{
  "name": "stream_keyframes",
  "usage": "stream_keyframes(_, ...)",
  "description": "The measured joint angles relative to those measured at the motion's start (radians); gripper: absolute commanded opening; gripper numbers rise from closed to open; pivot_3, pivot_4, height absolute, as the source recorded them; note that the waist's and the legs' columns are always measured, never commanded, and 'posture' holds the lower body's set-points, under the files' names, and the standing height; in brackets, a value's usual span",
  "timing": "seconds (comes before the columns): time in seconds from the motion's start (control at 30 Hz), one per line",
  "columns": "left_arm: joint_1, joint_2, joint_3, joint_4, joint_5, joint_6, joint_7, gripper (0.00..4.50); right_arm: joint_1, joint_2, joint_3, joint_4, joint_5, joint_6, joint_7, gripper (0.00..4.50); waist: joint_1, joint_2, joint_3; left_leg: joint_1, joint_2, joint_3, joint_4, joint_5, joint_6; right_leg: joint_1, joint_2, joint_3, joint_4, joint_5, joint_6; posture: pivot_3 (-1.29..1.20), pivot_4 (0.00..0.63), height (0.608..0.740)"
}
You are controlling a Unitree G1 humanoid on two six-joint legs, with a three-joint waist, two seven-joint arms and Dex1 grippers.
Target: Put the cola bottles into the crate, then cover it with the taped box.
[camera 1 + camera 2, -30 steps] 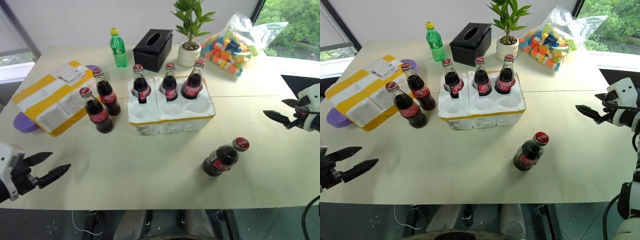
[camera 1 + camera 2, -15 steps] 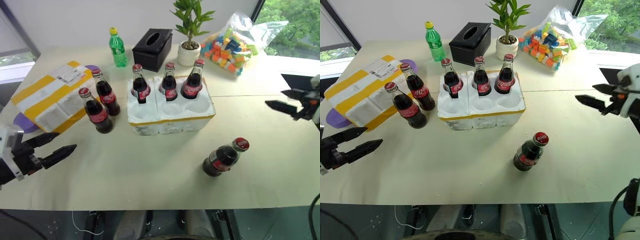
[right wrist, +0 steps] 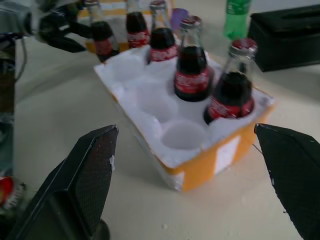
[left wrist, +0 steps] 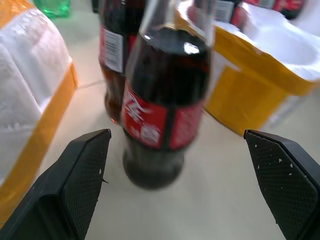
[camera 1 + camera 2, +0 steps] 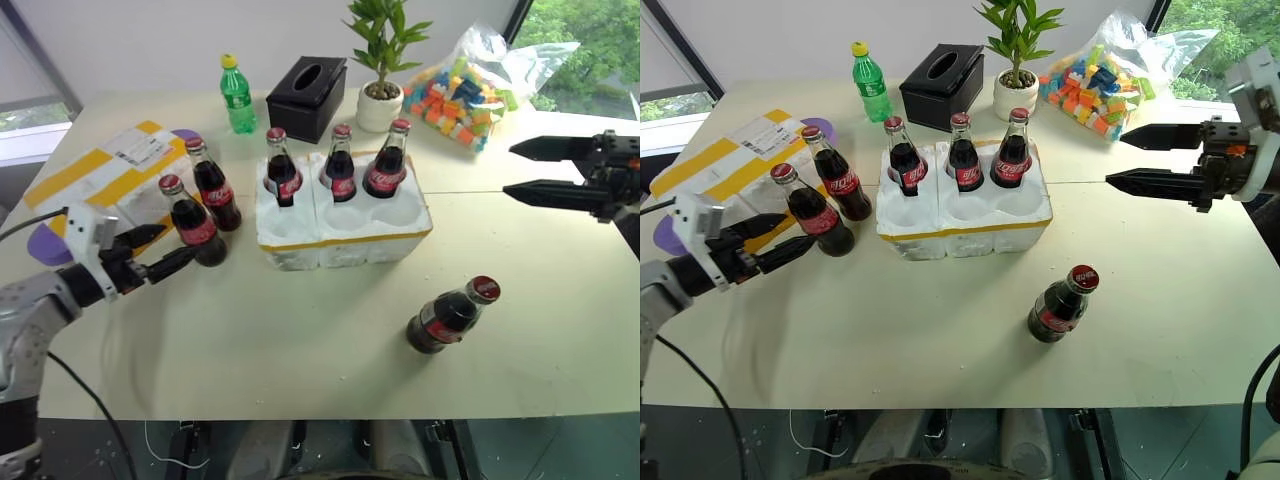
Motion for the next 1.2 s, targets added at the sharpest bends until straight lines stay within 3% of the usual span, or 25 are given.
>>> stream_keyframes(0.2, -0.018, -0.036, -0.049, 0.01, 0.025, -0.006, 0.025, 4.47, 0.038, 0.001, -0.011, -0.136, 0.083, 0.068, -0.035, 4.5, 0.001, 0.0, 0.0, 0.0, 0.0, 0.0, 0.001, 0.0, 0.0, 0.0, 0.0, 0.0, 0.0, 0.0, 0.0, 0.0, 0.15, 0.732)
stream_keyframes(0.7, -0.127, -0.113, -0.109, 0.114, 0.096, -0.068, 0.089, 4.47, 0.047, 0.008, -0.028, -0.254, 0.212, 0.14, -0.112, 4.5, 0.001, -0.001, 0.0, 0.0, 0.0, 0.0, 0.001, 0.0, 0.0, 0.0, 0.0, 0.0, 0.001, 0.0, 0.0, 0.0, 0.15, 0.732)
stream_keyframes(0.8, -0.131, -0.119, -0.114, 0.13, 0.101, -0.079, 0.083, 3.62, 0.047, 0.009, -0.028, -0.256, 0.217, 0.14, -0.122, 4.5, 0.003, -0.001, 0.0, 0.0, 0.0, 0.0, 0.002, 0.0, 0.0, 0.0, 0.0, 0.0, 0.0, 0.0, 0.0, 0.0, 0.15, 0.732)
stream_keyframes(0.87, -0.131, -0.118, -0.116, 0.13, 0.103, -0.082, 0.08, 2.78, 0.047, 0.009, -0.028, -0.257, 0.223, 0.14, -0.126, 4.5, 0.002, -0.001, 0.0, 0.0, 0.0, 0.0, 0.002, 0.0, 0.0, 0.0, 0.0, 0.0, 0.0, 0.0, 0.0, 0.0, 0.15, 0.732)
stream_keyframes(1.0, -0.131, -0.098, -0.119, 0.128, 0.1, -0.072, 0.06, 2.81, 0.047, 0.01, -0.028, -0.257, 0.23, 0.14, -0.138, 4.5, 0.001, -0.001, 0.0, -0.001, 0.0, 0.0, 0.002, 0.0, 0.0, 0.0, 0.0, 0.0, 0.0, 0.0, 0.0, 0.0, 0.15, 0.732)
stream_keyframes(1.2, -0.124, 0.073, -0.119, -0.008, -0.062, 0.118, -0.12, 2.81, 0.083, 0.023, -0.028, -0.272, 0.232, 0.121, -0.15, 4.5, 0.0, -0.003, 0.001, -0.009, 0.0, 0.0, 0.003, 0.0, 0.001, -0.008, 0.0, 0.0, 0.002, 0.0, 0.0, 0.0, 0.15, 0.732)
